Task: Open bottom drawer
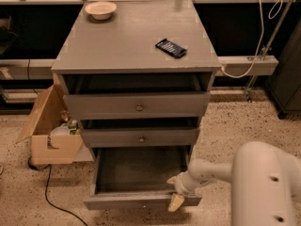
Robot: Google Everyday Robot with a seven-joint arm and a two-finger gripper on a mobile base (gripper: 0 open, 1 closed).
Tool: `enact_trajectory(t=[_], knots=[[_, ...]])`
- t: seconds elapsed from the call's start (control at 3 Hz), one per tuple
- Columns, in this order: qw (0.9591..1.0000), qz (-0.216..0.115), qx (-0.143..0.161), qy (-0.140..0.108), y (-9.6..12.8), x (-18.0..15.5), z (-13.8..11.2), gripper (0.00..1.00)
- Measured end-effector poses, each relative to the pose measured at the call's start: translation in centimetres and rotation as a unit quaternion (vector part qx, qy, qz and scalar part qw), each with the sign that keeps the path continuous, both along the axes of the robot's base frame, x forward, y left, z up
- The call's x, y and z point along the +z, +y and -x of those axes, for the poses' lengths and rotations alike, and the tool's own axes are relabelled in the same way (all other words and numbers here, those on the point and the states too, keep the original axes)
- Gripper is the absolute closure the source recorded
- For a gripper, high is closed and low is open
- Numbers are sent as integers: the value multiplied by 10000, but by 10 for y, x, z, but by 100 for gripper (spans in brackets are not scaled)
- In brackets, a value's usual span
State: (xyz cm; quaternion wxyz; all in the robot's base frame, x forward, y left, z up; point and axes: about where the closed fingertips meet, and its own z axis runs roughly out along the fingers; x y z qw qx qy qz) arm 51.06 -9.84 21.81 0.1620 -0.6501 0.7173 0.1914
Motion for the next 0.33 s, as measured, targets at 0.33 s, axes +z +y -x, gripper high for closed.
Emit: enact_trajectory(t=[0.33], knots=[[9990,-206,-171,-359,-28,43,4,0]])
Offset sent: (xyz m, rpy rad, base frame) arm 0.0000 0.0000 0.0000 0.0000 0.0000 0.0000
